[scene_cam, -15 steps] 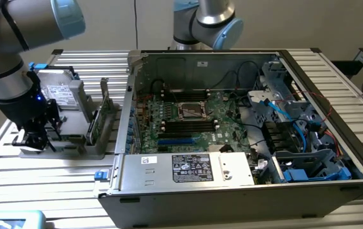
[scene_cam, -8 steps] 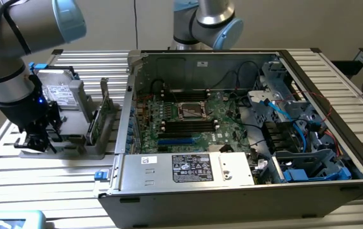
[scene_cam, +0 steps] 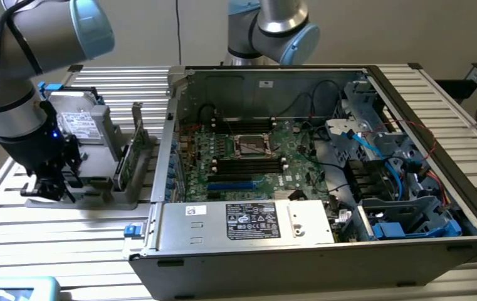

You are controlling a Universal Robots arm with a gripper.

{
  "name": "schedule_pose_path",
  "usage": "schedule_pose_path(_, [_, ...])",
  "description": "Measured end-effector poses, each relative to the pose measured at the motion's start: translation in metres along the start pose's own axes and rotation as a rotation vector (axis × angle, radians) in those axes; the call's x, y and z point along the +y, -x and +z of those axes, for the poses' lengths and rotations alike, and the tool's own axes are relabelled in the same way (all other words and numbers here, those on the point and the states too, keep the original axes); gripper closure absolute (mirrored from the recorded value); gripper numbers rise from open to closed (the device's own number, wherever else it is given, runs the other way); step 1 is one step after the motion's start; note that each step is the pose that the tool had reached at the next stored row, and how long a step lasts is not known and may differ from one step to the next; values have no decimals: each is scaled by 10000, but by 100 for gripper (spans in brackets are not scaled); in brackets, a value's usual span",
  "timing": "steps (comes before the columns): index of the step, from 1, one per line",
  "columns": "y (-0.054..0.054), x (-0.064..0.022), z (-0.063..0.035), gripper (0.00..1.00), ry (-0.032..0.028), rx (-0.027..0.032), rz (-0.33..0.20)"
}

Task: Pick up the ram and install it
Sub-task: 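Pick up the ram and move it above insertion slot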

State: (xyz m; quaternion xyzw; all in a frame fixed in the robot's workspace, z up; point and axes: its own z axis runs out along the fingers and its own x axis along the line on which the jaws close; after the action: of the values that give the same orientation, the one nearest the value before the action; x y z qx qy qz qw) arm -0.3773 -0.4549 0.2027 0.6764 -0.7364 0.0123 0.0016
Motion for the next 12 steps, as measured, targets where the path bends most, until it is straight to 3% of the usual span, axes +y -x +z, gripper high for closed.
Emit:
schedule_pose_path(6, [3,3,33,58,3,-56,2])
schedule_pose_path(12, [11,14,67,60,6,-77,2])
